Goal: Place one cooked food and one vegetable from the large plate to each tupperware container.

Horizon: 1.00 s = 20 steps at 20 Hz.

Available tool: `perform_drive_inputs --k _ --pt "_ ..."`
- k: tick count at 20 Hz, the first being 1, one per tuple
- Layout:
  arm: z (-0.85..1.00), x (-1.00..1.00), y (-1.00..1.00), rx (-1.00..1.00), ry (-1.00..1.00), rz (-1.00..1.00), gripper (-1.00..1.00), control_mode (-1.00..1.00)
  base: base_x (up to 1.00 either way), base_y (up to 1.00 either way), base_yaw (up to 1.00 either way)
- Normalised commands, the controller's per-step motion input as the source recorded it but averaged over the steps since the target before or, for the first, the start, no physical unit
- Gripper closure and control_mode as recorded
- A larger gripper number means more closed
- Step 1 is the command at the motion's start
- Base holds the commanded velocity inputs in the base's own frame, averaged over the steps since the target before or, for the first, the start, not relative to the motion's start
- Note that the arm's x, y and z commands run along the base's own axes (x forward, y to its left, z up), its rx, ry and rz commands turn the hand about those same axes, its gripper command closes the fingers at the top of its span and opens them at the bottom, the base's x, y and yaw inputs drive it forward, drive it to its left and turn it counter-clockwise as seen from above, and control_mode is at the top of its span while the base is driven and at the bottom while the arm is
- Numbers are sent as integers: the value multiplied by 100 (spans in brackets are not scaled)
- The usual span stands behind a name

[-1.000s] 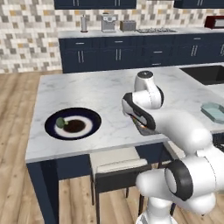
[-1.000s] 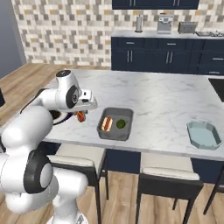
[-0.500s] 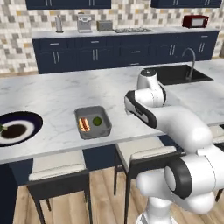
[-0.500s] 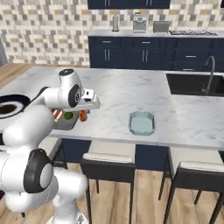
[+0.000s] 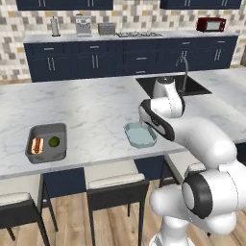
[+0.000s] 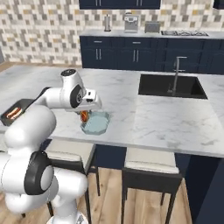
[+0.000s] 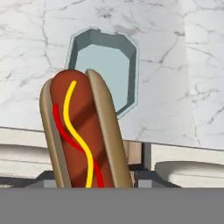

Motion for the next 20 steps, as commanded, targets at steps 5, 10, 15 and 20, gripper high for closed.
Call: perform_drive_inputs --k 5,10,15,20 --pt "0 0 0 0 0 0 100 100 100 1 0" --pt "0 0 0 0 0 0 100 100 100 4 10" --pt "-57 57 13 7 19 6 100 -100 20 0 2" --pt "-67 26 10 4 12 -15 100 -100 0 0 0"
